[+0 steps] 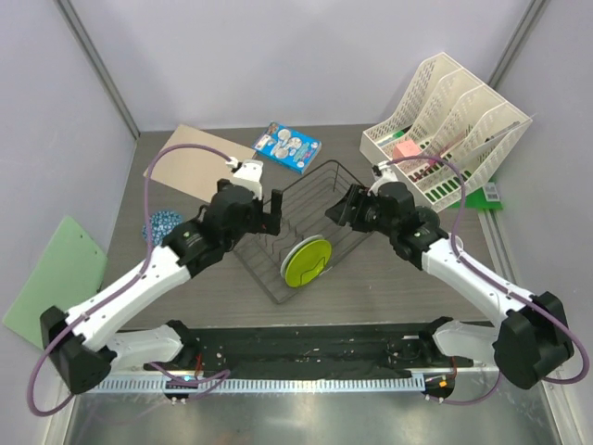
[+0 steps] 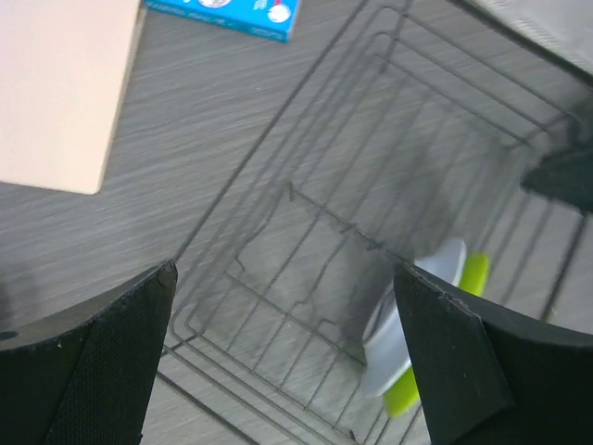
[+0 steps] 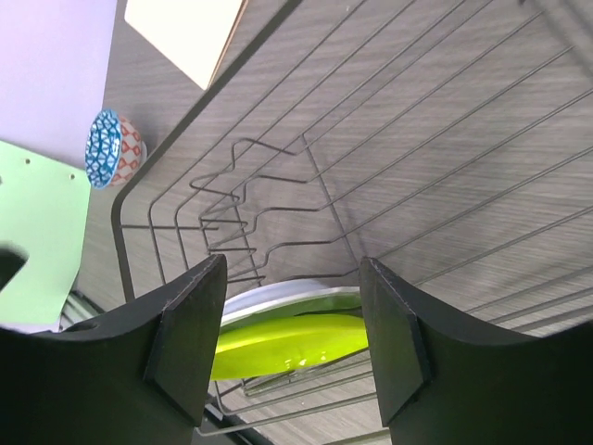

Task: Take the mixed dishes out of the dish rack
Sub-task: Pick up the plate from the dish rack.

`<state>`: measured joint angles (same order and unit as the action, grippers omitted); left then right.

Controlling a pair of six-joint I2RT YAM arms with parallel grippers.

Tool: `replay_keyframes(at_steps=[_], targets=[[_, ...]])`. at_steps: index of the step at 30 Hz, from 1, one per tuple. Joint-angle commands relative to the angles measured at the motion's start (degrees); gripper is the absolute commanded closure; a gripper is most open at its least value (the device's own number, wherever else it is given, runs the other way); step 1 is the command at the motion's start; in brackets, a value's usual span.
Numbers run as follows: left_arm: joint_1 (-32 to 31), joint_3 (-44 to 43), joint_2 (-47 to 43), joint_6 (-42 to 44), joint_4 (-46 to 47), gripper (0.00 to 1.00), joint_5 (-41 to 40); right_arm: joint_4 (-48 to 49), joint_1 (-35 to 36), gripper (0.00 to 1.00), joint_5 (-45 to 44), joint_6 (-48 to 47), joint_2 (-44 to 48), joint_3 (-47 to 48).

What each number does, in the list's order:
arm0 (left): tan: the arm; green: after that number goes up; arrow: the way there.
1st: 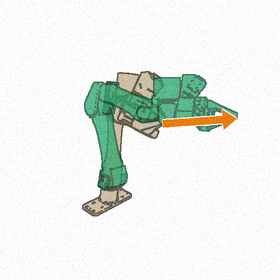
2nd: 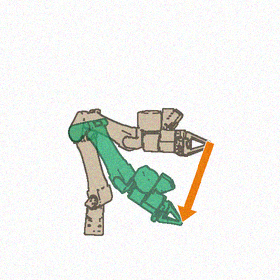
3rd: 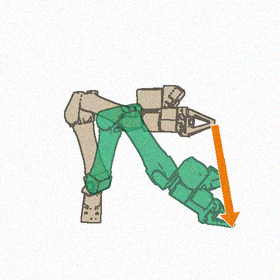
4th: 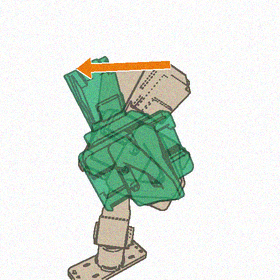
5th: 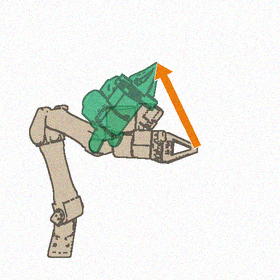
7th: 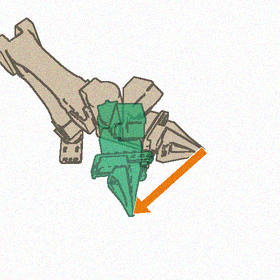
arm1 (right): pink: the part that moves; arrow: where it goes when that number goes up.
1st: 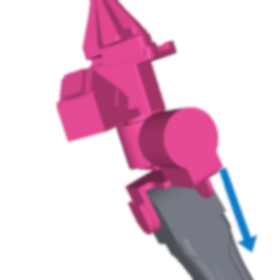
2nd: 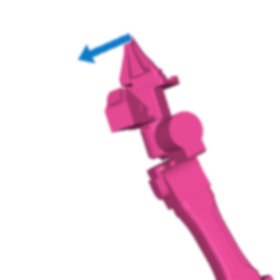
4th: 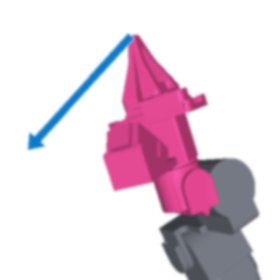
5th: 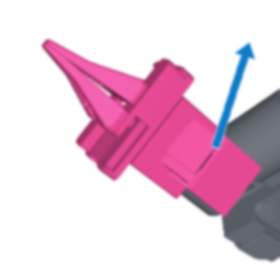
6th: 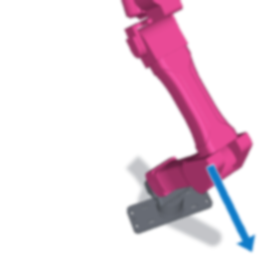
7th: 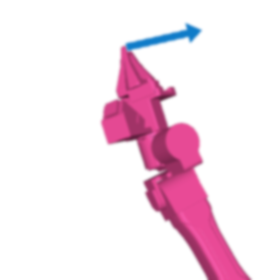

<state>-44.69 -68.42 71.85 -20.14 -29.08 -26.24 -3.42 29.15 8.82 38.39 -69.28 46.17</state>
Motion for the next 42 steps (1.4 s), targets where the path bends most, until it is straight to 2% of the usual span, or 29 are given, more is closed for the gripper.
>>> replay_keyframes(at_steps=[1,2,3,4,5,6,8,12,14,21,26,33,42], targets=[[0.39,10.75,-12.33,4.76,18.62,0.03,11.73,2.98,0.03,0.36,-5.3,-1.39,4.84,-1.43],[0.13,9.11,-11.13,6.5,10.09,0.09,14.17,3.16,0.03,0.36,-6.96,-1.3,6.33,-2.92],[-0.22,7.36,-9.21,9.04,6.7,0.13,14.37,3.24,0.03,0.36,-7.41,-1.3,7.91,-3.54],[-1.7,6.99,-8.41,10.2,4.32,0.21,13.94,3.16,-0.05,0.36,-8.11,-1.13,8.71,-4.68],[-2.76,6.99,-7.88,11.17,2.82,0.24,12.19,3.16,0.12,0.36,-8.55,-1.04,9.41,-5.21],[-3.82,7.86,-7.61,13.09,0.89,0.3,10.44,3.16,0.03,0.36,-8.56,-1.13,10.81,-5.82],[-6.55,9.79,-7.78,14.34,0.78,0.34,9.72,3.07,0.03,0.37,-10.73,-1.13,12.05,-7.14],[-9.36,16.9,-8.4,18.46,2.8,0.42,14.46,3.16,-0.05,0.37,-11.72,-1.04,13.55,-8.64],[-11.11,18.76,-9.45,19.88,3.68,0.42,13.76,3.07,0.03,0.37,-11.72,-1.04,13.64,-8.91],[-11.21,21.66,-12.35,24.36,5.61,0.43,15.08,3.16,-0.05,0.37,-11.02,-0.6,12.68,-8.91],[-11.21,21.84,-10.33,24.97,6.49,0.43,16.3,3.07,0.03,0.37,-10.14,-0.51,11.53,-8.56],[-11.21,25.96,-8.92,26.56,12.46,0.42,16.83,5.18,0.03,0.37,-9.61,-0.69,11.18,-8.73],[-11.12,25.71,-4.36,26.03,18.0,0.42,16.39,8.43,-0.05,0.38,-7.59,1.34,12.85,-13.91]])
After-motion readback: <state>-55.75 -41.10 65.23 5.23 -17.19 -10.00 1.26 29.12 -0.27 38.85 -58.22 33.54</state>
